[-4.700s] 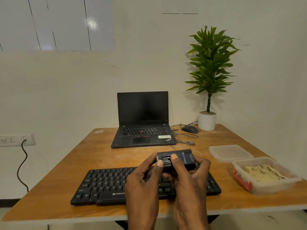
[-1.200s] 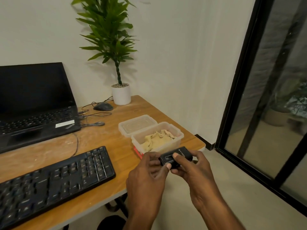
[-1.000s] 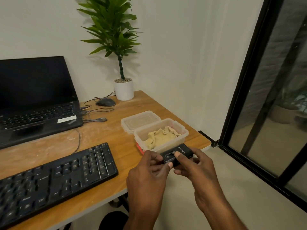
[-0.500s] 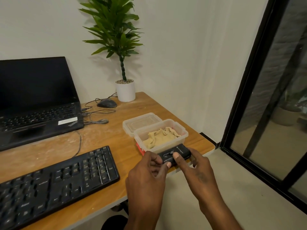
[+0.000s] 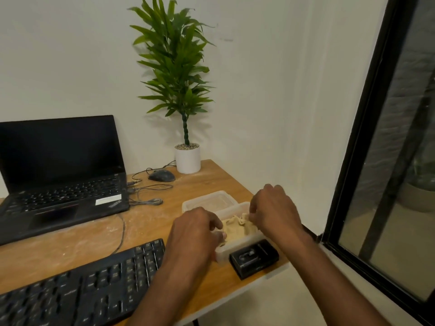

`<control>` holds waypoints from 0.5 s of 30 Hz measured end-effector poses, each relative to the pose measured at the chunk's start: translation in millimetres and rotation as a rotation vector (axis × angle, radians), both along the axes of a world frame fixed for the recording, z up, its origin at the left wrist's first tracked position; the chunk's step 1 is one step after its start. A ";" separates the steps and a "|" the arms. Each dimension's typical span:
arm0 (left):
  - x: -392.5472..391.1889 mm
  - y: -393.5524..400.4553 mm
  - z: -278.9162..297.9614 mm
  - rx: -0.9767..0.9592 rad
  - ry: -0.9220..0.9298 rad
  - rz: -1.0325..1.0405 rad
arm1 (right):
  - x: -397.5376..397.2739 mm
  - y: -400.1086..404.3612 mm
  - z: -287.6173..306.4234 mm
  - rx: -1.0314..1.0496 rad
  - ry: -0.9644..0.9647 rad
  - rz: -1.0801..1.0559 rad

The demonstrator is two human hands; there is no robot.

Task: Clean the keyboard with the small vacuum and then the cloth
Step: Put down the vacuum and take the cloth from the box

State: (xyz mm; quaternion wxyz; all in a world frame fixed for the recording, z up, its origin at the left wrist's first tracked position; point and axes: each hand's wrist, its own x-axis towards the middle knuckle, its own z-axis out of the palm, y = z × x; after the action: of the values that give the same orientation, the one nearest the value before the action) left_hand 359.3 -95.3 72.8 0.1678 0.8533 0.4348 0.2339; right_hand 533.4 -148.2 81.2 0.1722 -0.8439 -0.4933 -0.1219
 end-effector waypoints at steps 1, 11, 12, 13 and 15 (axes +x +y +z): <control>2.3 2.5 0.6 -0.007 0.025 -0.019 | -0.7 6.2 -2.5 -0.067 -0.075 -0.001; 18.1 14.6 -4.6 0.020 0.236 -0.009 | -7.9 22.6 -12.2 -0.249 -0.223 -0.011; 20.2 14.9 -5.0 0.036 0.258 -0.003 | -8.0 23.2 -12.1 -0.248 -0.220 -0.008; 21.7 14.8 -5.4 0.043 0.275 0.005 | -8.2 23.6 -12.6 -0.244 -0.218 -0.007; 24.2 14.8 -5.6 0.038 0.288 0.015 | -8.2 24.3 -13.8 -0.231 -0.209 -0.006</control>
State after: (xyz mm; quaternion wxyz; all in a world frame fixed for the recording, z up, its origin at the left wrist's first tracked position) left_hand 383.5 -80.5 67.2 0.0859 0.8777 0.4563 0.1185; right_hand 525.2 -123.8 67.5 0.0214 -0.8421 -0.5169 -0.1523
